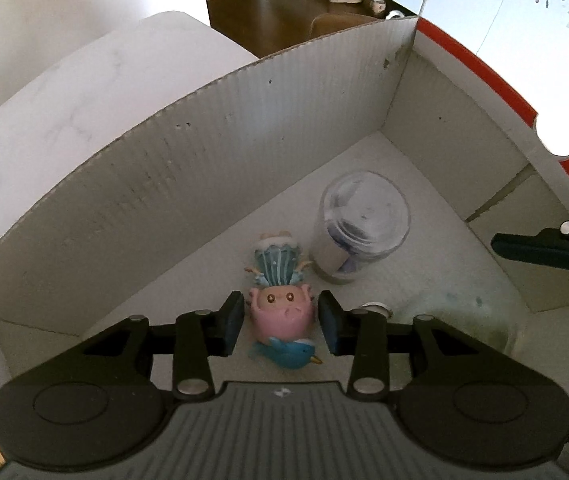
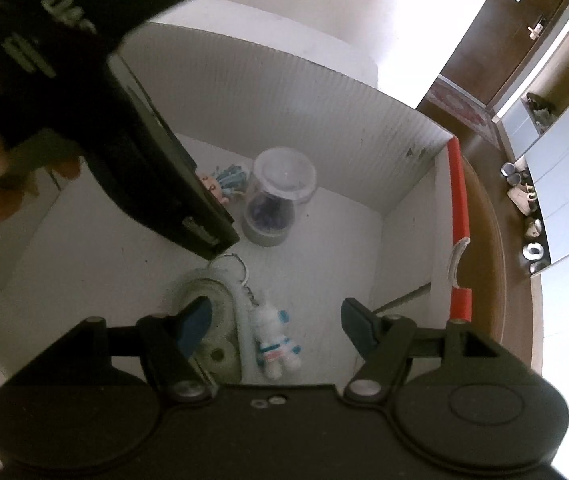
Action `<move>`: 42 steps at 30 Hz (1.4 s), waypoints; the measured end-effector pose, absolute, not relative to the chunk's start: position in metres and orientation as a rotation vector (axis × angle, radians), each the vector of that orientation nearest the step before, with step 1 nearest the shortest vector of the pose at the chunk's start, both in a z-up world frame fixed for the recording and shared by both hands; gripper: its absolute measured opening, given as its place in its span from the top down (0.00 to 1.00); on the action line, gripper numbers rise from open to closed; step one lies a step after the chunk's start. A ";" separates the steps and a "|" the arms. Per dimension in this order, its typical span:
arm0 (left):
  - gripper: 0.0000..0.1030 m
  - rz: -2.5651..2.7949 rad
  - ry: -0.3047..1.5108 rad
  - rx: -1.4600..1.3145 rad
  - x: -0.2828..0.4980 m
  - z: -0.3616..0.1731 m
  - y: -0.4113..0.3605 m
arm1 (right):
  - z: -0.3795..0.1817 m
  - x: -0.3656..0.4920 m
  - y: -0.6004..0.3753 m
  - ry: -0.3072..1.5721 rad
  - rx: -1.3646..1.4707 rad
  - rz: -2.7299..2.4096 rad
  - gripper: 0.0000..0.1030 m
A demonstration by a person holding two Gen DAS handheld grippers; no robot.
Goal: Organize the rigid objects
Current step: 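Lower the pig into the box and open the left tool while the right tool releases the dispenser, then withdraw both open tools from the box toward the table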
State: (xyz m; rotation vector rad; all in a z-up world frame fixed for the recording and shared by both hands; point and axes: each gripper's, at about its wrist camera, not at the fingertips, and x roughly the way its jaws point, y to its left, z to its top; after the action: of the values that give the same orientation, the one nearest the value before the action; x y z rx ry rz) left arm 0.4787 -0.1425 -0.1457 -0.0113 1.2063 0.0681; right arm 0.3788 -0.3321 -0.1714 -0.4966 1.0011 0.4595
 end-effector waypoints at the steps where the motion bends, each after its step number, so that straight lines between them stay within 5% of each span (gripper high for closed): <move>1: 0.54 0.070 1.204 -0.015 0.477 -0.144 -0.142 | -0.171 0.378 -0.333 1.000 -0.486 0.463 0.30; 4: 0.43 0.071 1.183 -0.024 0.476 -0.138 -0.141 | -0.167 0.376 -0.337 0.991 -0.448 0.467 0.28; 33: 0.43 0.101 0.856 -0.160 0.361 -0.042 -0.132 | -0.085 0.317 -0.376 0.836 -0.049 0.485 0.13; 42: 0.34 0.102 0.803 -0.203 0.316 -0.028 -0.106 | -0.069 0.291 -0.357 0.782 0.030 0.471 0.01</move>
State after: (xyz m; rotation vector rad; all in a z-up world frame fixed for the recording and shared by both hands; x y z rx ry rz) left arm 0.3161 -0.1063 -0.0280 -0.2027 0.8034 0.1023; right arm 0.2908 -0.3565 -0.0689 0.0298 0.7819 0.4706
